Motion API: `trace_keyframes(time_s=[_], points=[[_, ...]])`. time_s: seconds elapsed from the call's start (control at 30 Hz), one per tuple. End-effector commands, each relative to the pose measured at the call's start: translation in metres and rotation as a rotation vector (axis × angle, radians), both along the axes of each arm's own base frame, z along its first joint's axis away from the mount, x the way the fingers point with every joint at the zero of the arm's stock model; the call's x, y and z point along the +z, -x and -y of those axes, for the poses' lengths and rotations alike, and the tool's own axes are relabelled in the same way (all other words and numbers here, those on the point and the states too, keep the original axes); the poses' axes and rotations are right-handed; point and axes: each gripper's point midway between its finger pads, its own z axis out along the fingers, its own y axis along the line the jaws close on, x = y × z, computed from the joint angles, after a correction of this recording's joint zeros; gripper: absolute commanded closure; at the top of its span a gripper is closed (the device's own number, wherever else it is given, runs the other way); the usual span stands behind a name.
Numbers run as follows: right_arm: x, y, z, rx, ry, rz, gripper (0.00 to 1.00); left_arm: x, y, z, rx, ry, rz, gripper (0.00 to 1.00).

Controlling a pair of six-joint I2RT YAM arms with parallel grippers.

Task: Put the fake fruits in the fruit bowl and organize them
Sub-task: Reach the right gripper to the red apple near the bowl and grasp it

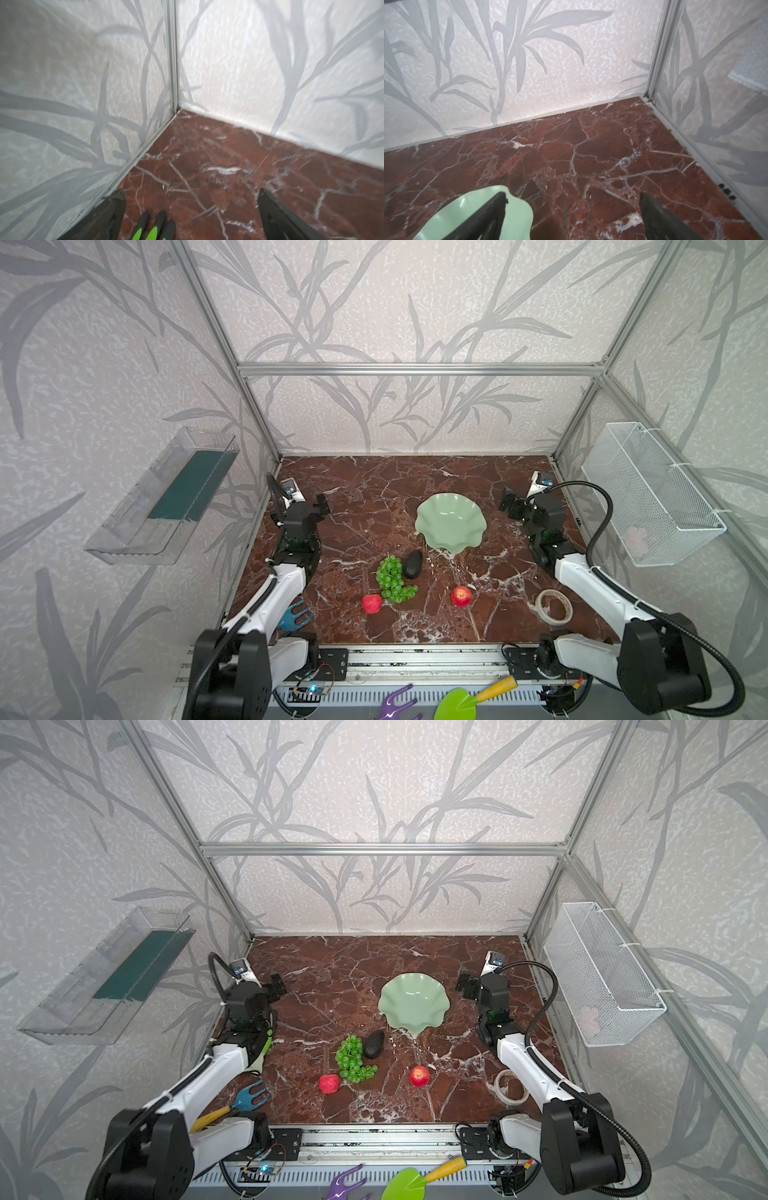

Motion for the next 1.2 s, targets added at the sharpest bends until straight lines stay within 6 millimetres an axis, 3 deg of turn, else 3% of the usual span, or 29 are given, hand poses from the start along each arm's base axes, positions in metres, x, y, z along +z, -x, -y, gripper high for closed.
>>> trace_keyframes(time_s=[0.0, 0.17, 0.37, 0.5, 0.73, 1.17], points=[[-0.038, 0.026, -0.050, 0.253, -0.176, -0.215, 0.09, -0.028, 0.022, 0.014, -0.088, 0.058, -0.159, 0.01], [-0.061, 0.079, -0.097, 0.466, -0.245, -0.452, 0.16, -0.022, 0.043, 0.014, -0.098, 0.048, -0.182, 0.01], [-0.084, 0.148, -0.121, 0.502, -0.060, -0.652, 0.16, -0.012, 0.052, 0.011, -0.081, 0.056, -0.112, 0.01], [-0.089, 0.175, -0.138, 0.526, -0.044, -0.699, 0.17, -0.009, 0.051, 0.014, -0.098, 0.054, -0.120, 0.01], [-0.115, 0.202, -0.157, 0.532, -0.016, -0.794, 0.20, -0.003, 0.053, 0.017, -0.119, 0.062, -0.093, 0.01], [-0.158, 0.225, -0.180, 0.506, 0.044, -0.923, 0.22, -0.004, 0.053, 0.018, -0.121, 0.075, -0.094, 0.02]])
